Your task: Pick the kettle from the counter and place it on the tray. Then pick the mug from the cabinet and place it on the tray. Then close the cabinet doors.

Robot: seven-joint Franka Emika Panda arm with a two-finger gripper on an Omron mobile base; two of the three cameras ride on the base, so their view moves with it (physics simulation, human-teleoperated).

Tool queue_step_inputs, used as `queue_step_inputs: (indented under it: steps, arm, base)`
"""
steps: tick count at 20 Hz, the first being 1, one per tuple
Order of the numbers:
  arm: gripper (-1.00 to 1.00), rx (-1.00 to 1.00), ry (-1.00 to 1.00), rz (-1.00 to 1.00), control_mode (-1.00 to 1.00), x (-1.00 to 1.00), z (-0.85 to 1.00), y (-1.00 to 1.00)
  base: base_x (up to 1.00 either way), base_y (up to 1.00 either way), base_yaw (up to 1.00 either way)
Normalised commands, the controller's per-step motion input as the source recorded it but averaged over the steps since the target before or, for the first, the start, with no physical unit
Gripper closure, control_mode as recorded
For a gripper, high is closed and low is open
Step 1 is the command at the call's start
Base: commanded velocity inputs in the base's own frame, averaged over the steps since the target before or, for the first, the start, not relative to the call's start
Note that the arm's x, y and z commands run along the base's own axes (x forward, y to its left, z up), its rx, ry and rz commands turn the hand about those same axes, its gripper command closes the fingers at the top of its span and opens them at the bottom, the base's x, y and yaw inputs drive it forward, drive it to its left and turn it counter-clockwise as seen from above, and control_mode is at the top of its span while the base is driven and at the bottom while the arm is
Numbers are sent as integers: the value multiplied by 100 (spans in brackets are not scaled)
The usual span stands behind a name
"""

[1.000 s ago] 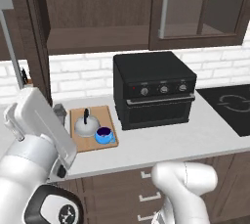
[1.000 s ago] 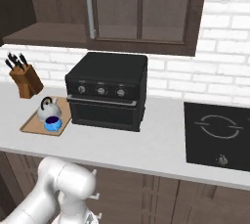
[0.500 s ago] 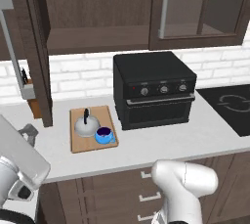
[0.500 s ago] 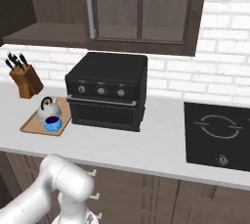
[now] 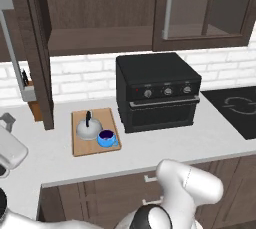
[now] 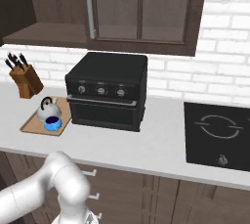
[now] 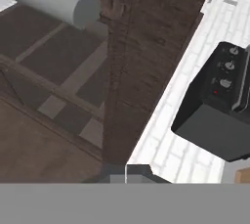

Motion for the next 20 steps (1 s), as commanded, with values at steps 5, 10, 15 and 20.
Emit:
queue_step_inputs:
  steps: [5, 10, 15, 20]
  arm:
    - [100, 0, 0, -4, -100, 97, -13, 37]
    - [100, -3, 0, 0, -100, 27, -2, 1]
    - [100, 0, -9, -3, -100, 10, 8, -47]
    - [100, 0, -7, -7, -100, 50, 21, -89]
  base:
    - [0, 0, 0]
    - [0, 0, 0]
    - [0, 0, 0]
    - [0, 0, 0]
